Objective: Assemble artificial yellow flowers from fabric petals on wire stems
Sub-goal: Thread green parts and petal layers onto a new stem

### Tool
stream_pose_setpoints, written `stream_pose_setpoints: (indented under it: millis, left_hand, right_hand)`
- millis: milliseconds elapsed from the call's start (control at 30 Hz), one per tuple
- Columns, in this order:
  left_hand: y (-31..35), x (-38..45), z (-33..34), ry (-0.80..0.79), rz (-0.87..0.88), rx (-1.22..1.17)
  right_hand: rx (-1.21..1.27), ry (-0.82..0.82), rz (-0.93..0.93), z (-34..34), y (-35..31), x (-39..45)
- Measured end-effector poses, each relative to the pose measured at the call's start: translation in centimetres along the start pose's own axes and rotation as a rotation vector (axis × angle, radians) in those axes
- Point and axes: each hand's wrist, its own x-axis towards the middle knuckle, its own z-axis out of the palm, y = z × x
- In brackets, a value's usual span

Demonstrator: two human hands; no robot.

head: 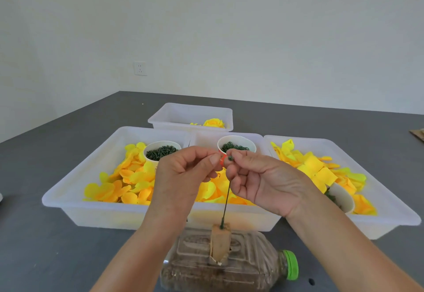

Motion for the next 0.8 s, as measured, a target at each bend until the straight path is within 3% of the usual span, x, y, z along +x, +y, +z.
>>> stream_pose_setpoints:
  millis: [233, 600, 800]
  left_hand:
    - [0.5, -1.0, 0.1, -0.02, 0.018, -0.036]
    - [0.1, -2.7, 0.8, 0.035, 0.009, 0.109]
    - [-0.7, -2.9, 1.0, 0.063, 0.046, 0.288]
  right_hand:
    - [-0.006, -0.027, -0.055, -0.1, -0.3, -1.1]
    - [-0.374, 0.016, -0.346, -0.1, 0.4, -3.1]
    - [-0.482, 0.152, -0.458, 0.0, 1.4, -2.9]
